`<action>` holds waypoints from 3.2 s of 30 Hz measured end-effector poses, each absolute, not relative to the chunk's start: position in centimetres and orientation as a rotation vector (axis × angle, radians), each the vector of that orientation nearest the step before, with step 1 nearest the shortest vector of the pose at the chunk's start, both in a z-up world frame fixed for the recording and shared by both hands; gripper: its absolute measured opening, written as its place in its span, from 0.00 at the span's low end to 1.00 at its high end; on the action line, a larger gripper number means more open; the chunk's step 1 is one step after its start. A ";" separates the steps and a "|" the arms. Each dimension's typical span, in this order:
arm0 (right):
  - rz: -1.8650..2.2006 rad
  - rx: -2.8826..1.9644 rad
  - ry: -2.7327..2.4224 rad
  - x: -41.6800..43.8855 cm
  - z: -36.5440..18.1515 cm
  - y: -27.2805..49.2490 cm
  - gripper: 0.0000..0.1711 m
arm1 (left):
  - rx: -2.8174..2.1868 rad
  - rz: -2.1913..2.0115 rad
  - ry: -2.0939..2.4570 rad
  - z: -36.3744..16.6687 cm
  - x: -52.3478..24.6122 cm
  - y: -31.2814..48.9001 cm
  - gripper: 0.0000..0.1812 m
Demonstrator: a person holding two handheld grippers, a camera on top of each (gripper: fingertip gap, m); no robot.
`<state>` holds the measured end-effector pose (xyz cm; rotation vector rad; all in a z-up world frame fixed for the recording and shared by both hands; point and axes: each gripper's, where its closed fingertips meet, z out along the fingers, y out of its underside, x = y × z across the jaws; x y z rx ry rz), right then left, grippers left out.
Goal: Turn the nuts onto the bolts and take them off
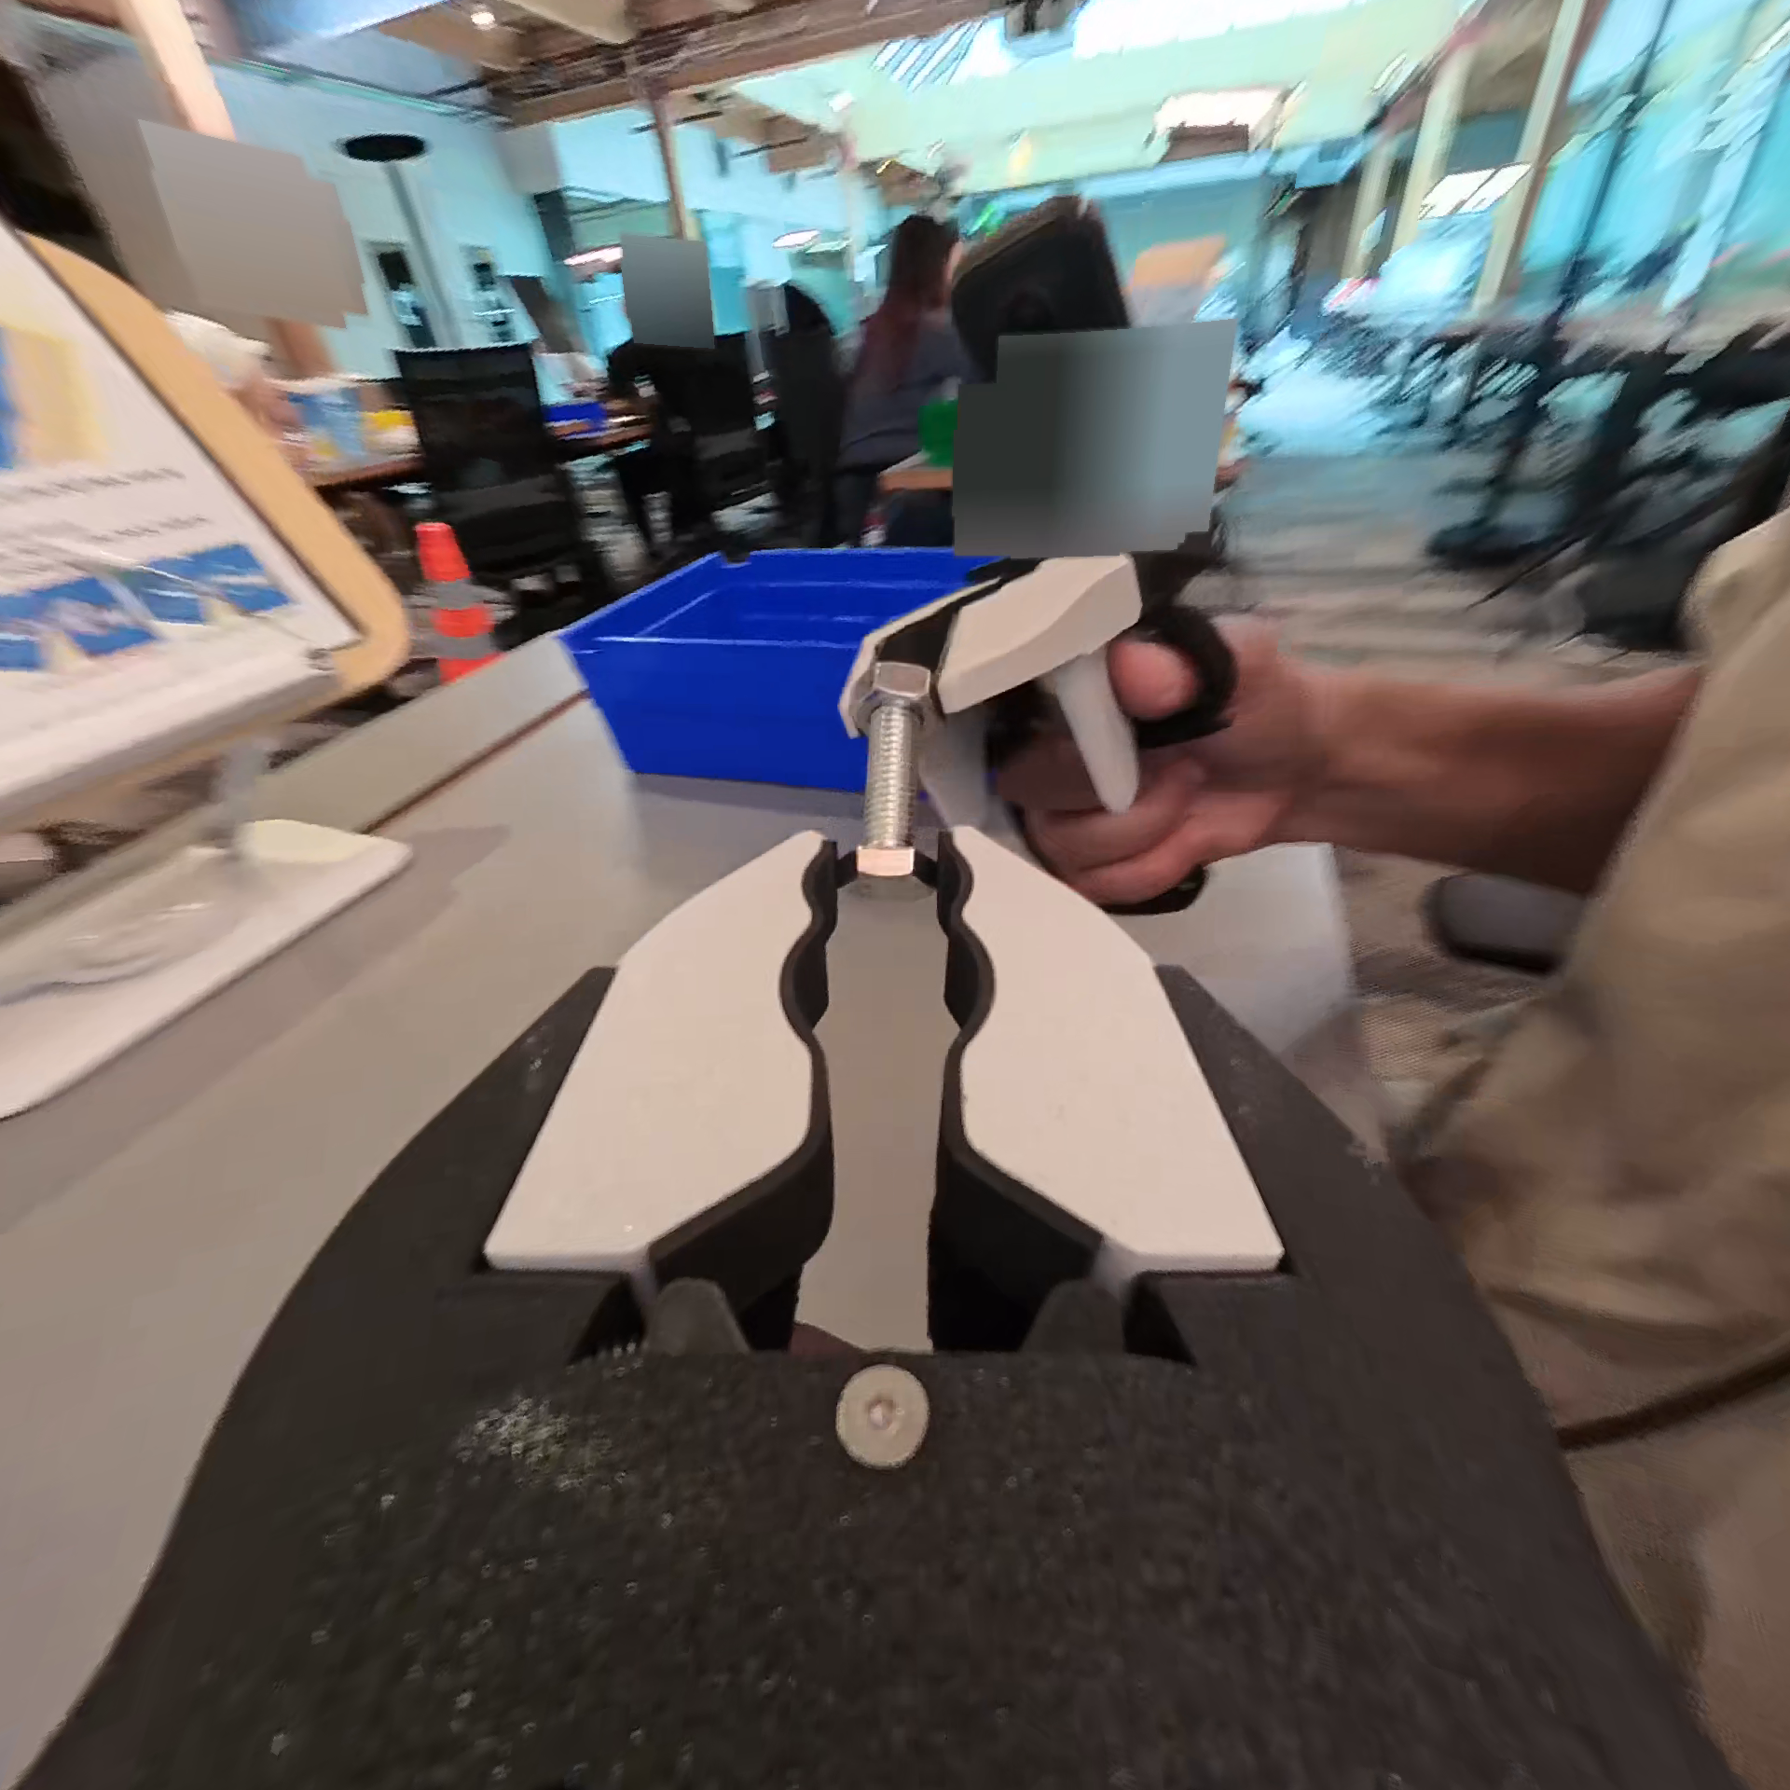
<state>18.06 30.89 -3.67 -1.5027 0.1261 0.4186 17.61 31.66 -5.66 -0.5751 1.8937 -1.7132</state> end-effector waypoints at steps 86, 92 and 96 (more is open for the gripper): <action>0.454 -1.577 -0.549 14.2 -0.4 28.4 0.10 | -0.395 -2.999 2.283 -2.8 13.4 29.1 0.10; 0.444 -1.581 -0.570 14.2 -0.9 28.4 0.10 | -0.373 -3.027 2.318 -2.9 13.2 28.9 0.10; 0.411 -1.568 -0.578 14.2 -0.7 28.6 0.10 | -0.363 -3.081 2.294 -2.7 13.4 29.1 0.10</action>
